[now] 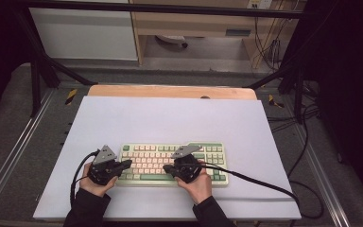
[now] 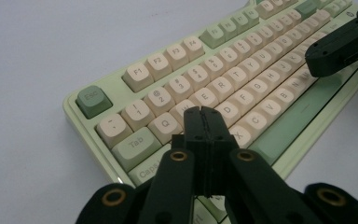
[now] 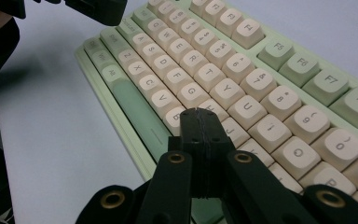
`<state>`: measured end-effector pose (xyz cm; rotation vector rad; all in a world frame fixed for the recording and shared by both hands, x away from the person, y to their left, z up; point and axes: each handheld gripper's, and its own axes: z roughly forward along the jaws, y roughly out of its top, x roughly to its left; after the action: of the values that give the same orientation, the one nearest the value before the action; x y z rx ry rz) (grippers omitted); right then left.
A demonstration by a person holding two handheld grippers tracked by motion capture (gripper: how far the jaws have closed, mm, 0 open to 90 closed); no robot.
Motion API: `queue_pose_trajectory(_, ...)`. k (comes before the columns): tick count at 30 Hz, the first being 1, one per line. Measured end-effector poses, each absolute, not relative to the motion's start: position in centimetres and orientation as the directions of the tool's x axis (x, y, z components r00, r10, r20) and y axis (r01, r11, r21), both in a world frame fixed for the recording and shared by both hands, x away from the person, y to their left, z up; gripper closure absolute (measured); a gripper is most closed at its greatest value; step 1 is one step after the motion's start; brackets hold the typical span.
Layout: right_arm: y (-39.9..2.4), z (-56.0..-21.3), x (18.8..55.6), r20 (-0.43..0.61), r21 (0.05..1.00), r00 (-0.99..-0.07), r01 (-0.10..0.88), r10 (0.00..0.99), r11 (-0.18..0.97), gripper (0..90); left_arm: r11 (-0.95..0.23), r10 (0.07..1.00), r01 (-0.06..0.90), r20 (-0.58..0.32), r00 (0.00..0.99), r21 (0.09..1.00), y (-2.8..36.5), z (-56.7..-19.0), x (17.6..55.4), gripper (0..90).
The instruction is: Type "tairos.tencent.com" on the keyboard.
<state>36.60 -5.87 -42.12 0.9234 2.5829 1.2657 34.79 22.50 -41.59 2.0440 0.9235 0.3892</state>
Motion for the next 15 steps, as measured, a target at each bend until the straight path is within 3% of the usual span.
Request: queue_pose_trajectory(15,-8.3,-41.3,36.4,0.145,0.749,-0.792,0.479,0.593,0.457,90.0,-0.380,0.726,0.466,-0.055,0.685,0.799,22.2,-41.5,34.7,90.0)
